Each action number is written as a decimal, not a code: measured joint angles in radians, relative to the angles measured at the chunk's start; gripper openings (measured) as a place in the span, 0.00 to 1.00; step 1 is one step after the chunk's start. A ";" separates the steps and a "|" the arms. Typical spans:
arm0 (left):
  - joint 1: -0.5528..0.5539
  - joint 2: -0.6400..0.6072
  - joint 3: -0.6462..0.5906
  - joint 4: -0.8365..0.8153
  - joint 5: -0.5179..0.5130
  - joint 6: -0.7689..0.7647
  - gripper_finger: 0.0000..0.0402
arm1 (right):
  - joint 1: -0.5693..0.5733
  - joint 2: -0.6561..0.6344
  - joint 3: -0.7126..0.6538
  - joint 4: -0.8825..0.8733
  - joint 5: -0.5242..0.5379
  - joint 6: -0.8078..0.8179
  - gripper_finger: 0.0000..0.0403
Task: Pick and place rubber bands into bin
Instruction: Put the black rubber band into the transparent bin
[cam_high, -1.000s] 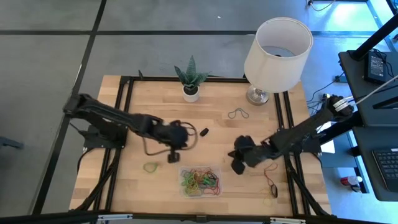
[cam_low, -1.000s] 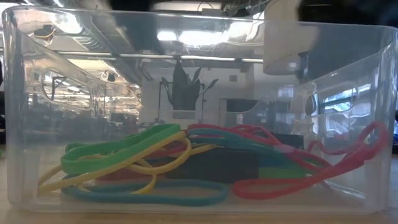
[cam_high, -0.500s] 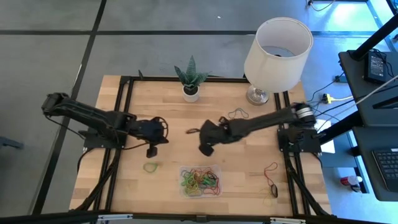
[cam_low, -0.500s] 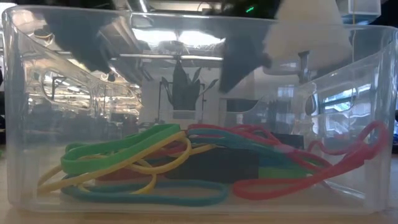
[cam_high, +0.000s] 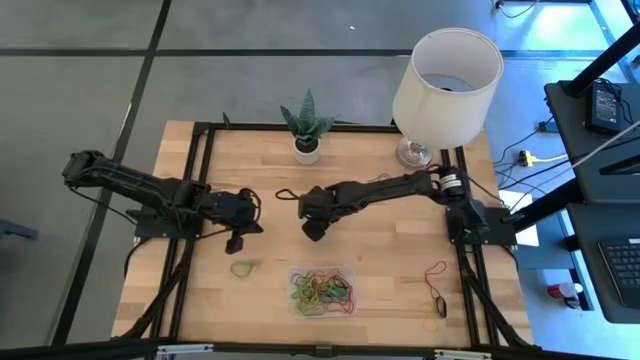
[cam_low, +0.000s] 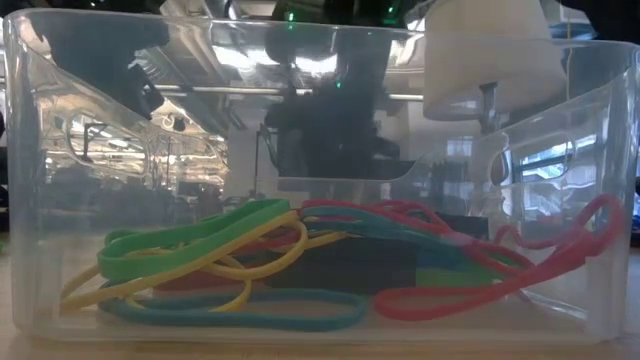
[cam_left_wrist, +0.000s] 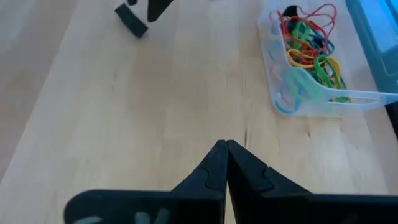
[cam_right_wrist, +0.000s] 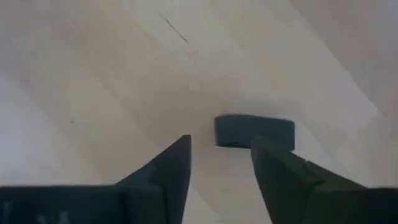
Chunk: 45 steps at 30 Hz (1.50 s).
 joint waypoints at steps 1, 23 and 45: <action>0.000 0.001 -0.001 0.003 0.004 0.000 0.00 | -0.003 0.009 0.000 -0.003 -0.002 0.000 0.43; 0.000 -0.010 -0.002 -0.002 0.047 -0.026 0.00 | 0.013 0.099 0.001 0.000 0.092 0.025 0.04; 0.000 -0.009 -0.002 -0.005 0.038 -0.026 0.01 | 0.437 -0.125 0.063 -0.066 0.094 0.163 0.01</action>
